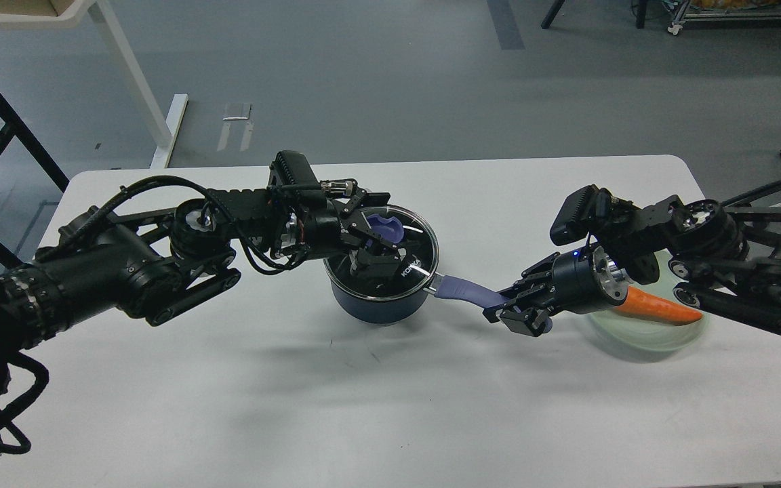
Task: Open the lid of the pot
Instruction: 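Close the left gripper on the purple lid knob, then lift the glass lid off the pot and carry it toward the left arm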
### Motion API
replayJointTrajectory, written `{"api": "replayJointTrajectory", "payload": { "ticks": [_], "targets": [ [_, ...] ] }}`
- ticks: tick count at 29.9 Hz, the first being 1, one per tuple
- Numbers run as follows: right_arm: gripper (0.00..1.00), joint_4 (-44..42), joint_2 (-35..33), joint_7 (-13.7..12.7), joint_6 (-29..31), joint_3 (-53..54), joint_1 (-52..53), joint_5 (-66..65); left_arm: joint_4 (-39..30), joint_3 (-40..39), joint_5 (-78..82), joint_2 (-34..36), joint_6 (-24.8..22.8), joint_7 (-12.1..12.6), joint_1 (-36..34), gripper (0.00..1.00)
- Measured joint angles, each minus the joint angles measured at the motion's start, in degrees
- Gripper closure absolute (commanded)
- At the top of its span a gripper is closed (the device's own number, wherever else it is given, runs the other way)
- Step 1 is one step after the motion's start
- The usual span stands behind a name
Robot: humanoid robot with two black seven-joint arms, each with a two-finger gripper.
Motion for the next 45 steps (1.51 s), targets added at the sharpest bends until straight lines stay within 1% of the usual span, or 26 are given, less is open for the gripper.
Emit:
{"api": "replayJointTrajectory", "payload": {
  "ticks": [7,11,13,15,16,19,22,24,32,35,39,41,45],
  "targets": [
    [0.70,0.01,-0.05,0.00,0.00,0.00,-0.01,0.01,0.12,0.05,-0.17,-0.05,0.08,0.00,0.80,0.02],
    [0.70,0.00,-0.02,0.00,0.00,0.01,-0.20,0.01,0.12,0.05,-0.24,0.14,0.10,0.00,1.21,0.05],
    [0.70,0.00,0.05,0.00,0.00,0.00,-0.25,0.01,0.12,0.06,-0.26,0.23,0.10,0.00,1.32,0.12],
    [0.70,0.00,0.09,0.00,0.00,0.00,-0.30,0.01,0.13,0.21,-0.31,0.25,0.10,0.00,1.36,0.15],
    [0.70,0.00,0.09,0.00,0.00,0.00,-0.34,0.01,0.13,0.26,-0.35,0.25,0.10,0.00,1.40,0.18],
    [0.70,0.00,0.10,0.00,0.00,0.00,-0.42,0.01,0.13,0.30,-0.43,0.22,0.10,0.00,1.53,0.38],
    [0.70,0.00,0.10,0.00,0.00,0.00,-0.50,0.01,0.13,0.31,-0.46,0.13,0.16,0.00,1.70,0.42],
    [0.70,0.00,0.10,0.02,-0.19,0.00,-0.66,0.00,0.13,0.31,-0.48,0.11,0.29,0.00,1.70,0.48],
    [0.70,-0.01,0.09,0.02,-0.46,0.00,-0.87,0.00,-0.95,0.00,-0.77,1.37,0.43,-0.02,0.74,0.48],
    [0.70,0.00,-0.02,0.03,-0.46,0.00,-0.88,0.00,-1.84,-0.10,-1.82,3.41,0.46,0.00,-0.02,0.48],
    [0.69,0.00,-0.20,0.03,-0.57,-0.01,-0.88,0.01,-4.69,-0.14,-3.71,8.56,0.54,-0.02,-0.87,0.47],
    [0.69,0.00,-0.32,0.00,-0.62,-0.01,-0.88,0.01,-6.45,-0.14,-4.53,12.59,0.88,-0.02,-0.89,0.47],
    [0.69,0.00,-0.34,-0.02,-0.64,-0.01,-0.88,0.00,-8.67,0.15,-6.26,20.39,3.08,-0.02,0.28,0.47]
  ]
}}
